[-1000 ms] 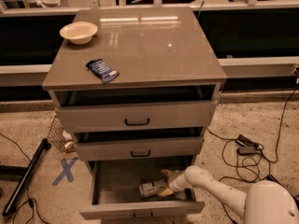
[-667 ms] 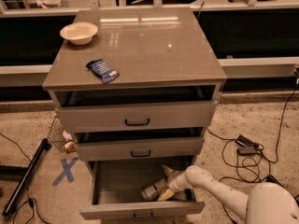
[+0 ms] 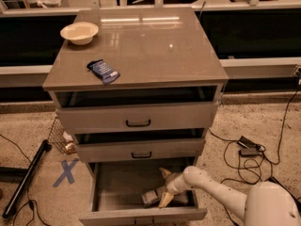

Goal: Pick blue plastic bottle from bottom drawer and place on counter

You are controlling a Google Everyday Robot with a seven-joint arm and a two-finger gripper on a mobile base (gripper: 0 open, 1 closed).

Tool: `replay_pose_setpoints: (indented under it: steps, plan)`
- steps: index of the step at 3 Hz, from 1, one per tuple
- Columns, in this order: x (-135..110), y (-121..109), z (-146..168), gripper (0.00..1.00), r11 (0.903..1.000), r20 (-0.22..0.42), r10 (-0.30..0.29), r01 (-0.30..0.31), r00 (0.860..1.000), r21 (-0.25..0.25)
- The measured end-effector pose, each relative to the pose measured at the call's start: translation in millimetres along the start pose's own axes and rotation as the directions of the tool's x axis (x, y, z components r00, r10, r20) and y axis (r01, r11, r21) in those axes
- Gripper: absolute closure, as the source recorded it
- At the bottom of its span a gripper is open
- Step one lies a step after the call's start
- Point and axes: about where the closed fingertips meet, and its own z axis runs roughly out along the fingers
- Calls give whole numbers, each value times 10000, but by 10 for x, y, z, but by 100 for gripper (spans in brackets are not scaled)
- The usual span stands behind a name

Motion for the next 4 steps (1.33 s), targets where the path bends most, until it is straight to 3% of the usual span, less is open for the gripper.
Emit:
replay_pose_setpoints:
  steps: [1,2,3,4]
  plan:
    - [43,2,107,0,9997,-235,-98,93,9997,-217]
    - [18,-41,67,0,9997,-714,-251,246,9971,-88]
    - [12,-43,132,19,9995,-791,-247,231,9966,-219]
    - [108,-40,216,22,9990,-759,-157,126,9970,-418]
